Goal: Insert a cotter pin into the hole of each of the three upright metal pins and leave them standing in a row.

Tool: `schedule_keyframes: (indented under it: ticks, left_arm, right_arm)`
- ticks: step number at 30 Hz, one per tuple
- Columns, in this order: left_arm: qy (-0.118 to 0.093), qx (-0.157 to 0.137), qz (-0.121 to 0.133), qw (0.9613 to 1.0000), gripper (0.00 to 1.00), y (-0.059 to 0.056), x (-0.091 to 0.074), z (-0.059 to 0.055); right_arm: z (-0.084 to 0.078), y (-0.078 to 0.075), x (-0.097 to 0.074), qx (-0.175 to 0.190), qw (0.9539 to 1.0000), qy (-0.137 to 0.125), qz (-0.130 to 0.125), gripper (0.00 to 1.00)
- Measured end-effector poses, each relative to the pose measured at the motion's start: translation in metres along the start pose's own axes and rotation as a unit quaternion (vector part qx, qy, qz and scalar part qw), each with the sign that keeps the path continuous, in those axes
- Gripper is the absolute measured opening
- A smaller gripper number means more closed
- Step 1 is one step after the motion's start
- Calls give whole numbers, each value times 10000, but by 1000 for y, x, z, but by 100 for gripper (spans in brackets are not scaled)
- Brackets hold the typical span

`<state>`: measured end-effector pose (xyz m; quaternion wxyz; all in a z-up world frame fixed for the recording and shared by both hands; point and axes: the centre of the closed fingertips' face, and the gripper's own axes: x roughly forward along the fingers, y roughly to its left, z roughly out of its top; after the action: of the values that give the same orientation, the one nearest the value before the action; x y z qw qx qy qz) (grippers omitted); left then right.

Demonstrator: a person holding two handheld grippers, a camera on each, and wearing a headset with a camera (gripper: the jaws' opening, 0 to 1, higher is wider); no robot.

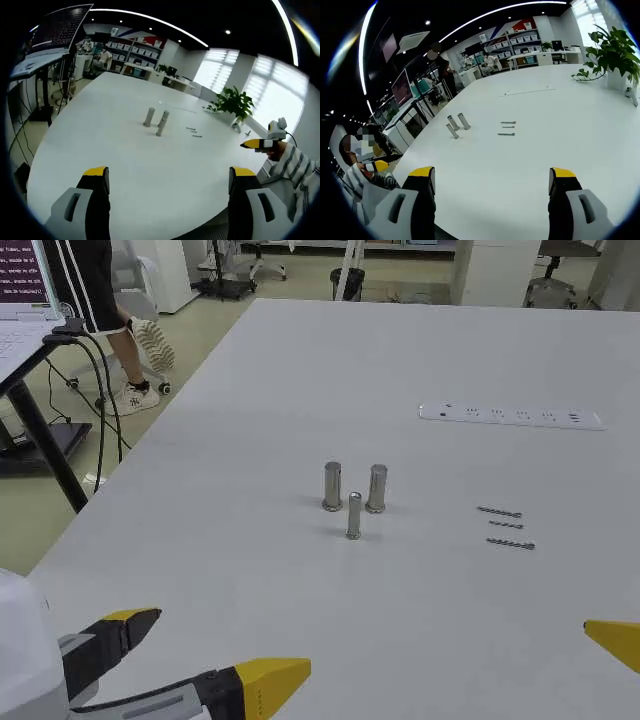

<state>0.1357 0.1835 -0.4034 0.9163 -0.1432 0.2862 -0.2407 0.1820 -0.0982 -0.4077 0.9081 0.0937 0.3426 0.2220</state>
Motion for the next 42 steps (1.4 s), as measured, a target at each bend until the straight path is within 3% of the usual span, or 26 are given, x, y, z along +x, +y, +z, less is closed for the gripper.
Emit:
schedule_keyframes:
  ticks: [8,13,20,29,42]
  left_arm:
    - [125,19,-99,9999,99,-5,5,-4]
    - [234,202,-278,9991,99,-15,10,-8]
    - [428,416,-361,9976,99,-21,15,-13]
    - [438,413,-450,9972,99,-26,19,-12]
    - [552,504,-598,9954,99,-33,30,-9]
  right_arm:
    - [-5,0,-1,22,10000,75,-10,98]
    - [-10,1,-2,-46,9999,164,-16,98]
    - [-10,2,-4,-16,9999,160,-11,98]
    - [-13,1,-9,-79,9997,245,-44,98]
    - [-16,-4,-16,130,9998,121,-97,98]
